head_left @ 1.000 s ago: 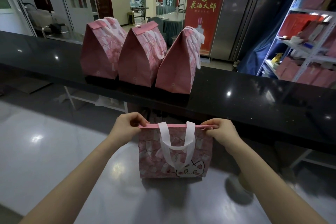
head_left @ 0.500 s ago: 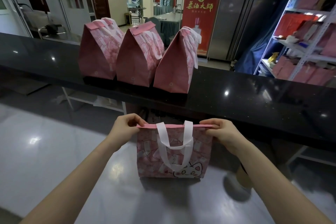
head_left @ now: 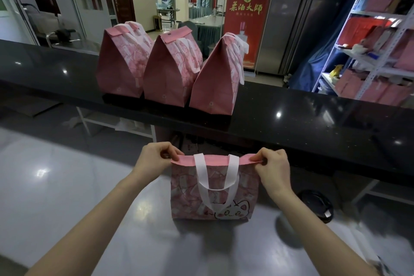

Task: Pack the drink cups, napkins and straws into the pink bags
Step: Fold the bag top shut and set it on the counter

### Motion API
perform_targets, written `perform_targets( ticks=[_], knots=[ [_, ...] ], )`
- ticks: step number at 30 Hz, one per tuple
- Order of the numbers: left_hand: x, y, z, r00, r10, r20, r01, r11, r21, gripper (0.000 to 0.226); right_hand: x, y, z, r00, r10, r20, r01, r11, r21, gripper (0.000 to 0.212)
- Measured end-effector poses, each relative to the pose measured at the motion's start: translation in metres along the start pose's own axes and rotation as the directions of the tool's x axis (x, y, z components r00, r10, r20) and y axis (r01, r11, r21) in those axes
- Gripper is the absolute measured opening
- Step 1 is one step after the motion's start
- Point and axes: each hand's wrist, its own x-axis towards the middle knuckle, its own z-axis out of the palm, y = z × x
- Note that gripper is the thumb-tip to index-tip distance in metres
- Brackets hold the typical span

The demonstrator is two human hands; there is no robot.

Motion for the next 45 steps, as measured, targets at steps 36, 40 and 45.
perform_targets(
  ticks=[36, 40, 45],
  knots=[
    [0.000, 0.038, 0.020, 0.939, 0.172, 0.296, -0.259, 0.923, 0.285, 0.043, 0.022, -0.030, -0.026, 0.858, -0.114, 0.500, 0.127, 0.992, 0.008, 0.034],
    [0.001, 0.045, 0.039, 0.888, 0.371, 0.271, -0.459, 0.717, 0.525, 0.038, 0.014, -0.045, -0.007, 0.792, -0.157, 0.590, 0.310, 0.936, -0.167, 0.045],
    [0.001, 0.042, 0.054, 0.909, 0.357, 0.215, -0.415, 0.728, 0.546, 0.023, 0.009, -0.044, 0.007, 0.855, -0.189, 0.482, 0.356, 0.891, -0.282, 0.021]
  ],
)
